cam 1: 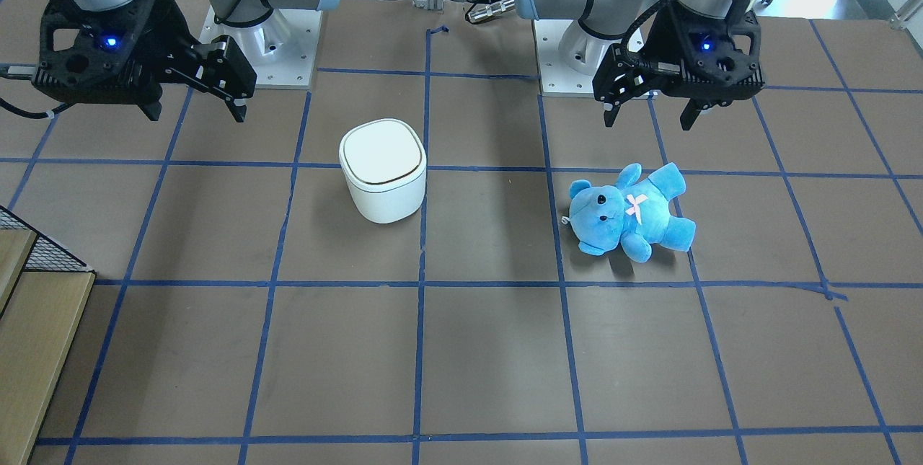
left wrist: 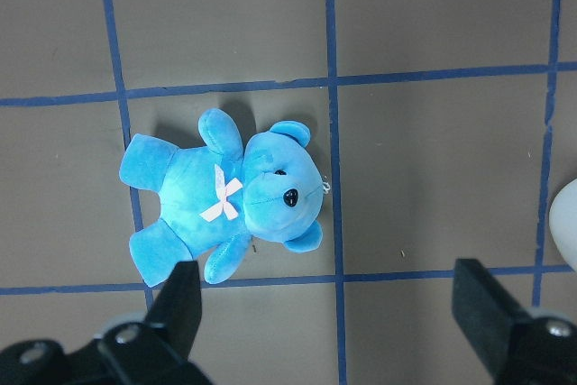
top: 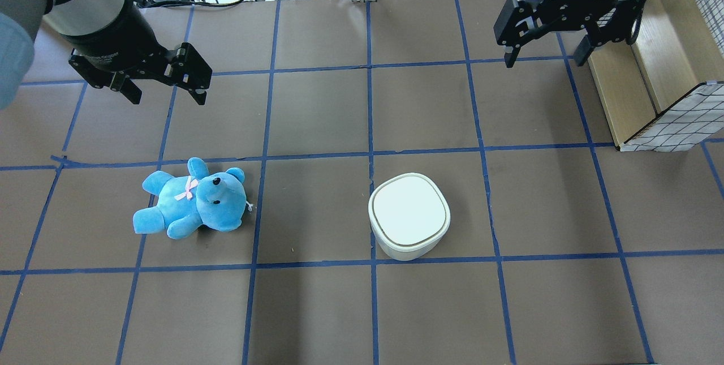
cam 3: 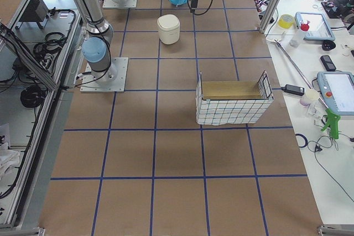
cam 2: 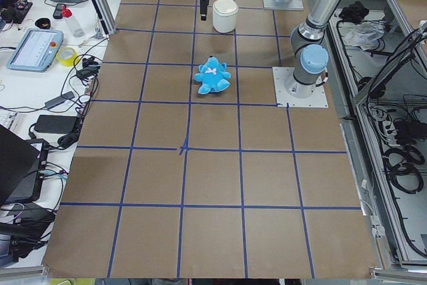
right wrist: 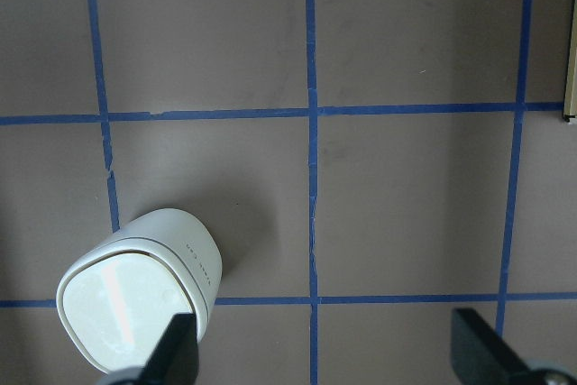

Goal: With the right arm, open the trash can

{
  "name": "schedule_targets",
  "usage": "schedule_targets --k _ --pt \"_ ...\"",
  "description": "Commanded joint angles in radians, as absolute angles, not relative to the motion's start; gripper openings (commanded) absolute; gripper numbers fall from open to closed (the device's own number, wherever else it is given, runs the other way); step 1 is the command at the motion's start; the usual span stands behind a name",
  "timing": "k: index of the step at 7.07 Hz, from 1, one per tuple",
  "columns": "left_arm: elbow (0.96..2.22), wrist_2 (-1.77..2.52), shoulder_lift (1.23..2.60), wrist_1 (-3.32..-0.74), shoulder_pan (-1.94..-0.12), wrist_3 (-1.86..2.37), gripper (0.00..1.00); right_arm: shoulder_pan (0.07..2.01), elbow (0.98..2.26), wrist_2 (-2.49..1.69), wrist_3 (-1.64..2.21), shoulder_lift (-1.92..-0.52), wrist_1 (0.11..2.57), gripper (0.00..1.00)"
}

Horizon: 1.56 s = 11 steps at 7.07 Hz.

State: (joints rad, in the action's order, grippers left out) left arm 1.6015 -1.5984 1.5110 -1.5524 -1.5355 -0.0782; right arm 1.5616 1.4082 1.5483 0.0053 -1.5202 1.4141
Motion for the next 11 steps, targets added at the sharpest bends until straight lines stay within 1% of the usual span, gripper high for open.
schedule_targets --k 1,2,3,4,5,6,7,8,11 --pt "1.601 -1.598 1.511 -1.552 -1.536 -0.078 1.00 1.563 1.408 1.546 0.008 -1.522 1.411 1.00" --pt "1.603 -1.598 1.511 -1.552 -1.536 -0.080 1.00 1.566 1.405 1.543 0.029 -1.522 1.410 0.89" --pt "1.601 -1.598 1.511 -1.552 -1.536 -0.080 1.00 1.581 1.404 1.542 0.069 -1.522 1.410 0.69" --pt "1.601 -1.598 1.511 -1.551 -1.536 -0.078 1.00 1.615 1.404 1.542 0.124 -1.522 1.410 0.38" --pt "1.601 -1.598 1.511 -1.552 -1.536 -0.080 1.00 1.665 1.404 1.540 0.234 -1.522 1.411 0.08" --pt "1.601 -1.598 1.511 -1.552 -1.536 -0.080 1.00 1.736 1.405 1.505 0.361 -1.513 1.414 0.00" --pt "1.601 -1.598 1.511 -1.552 -1.536 -0.078 1.00 1.788 1.408 1.497 0.459 -1.508 1.423 0.00" --pt "1.601 -1.598 1.511 -1.552 -1.536 -0.080 1.00 1.814 1.429 1.494 0.480 -1.509 1.425 0.00" --pt "1.601 -1.598 1.511 -1.552 -1.536 -0.078 1.00 1.836 1.526 1.444 0.529 -1.523 1.482 0.00"
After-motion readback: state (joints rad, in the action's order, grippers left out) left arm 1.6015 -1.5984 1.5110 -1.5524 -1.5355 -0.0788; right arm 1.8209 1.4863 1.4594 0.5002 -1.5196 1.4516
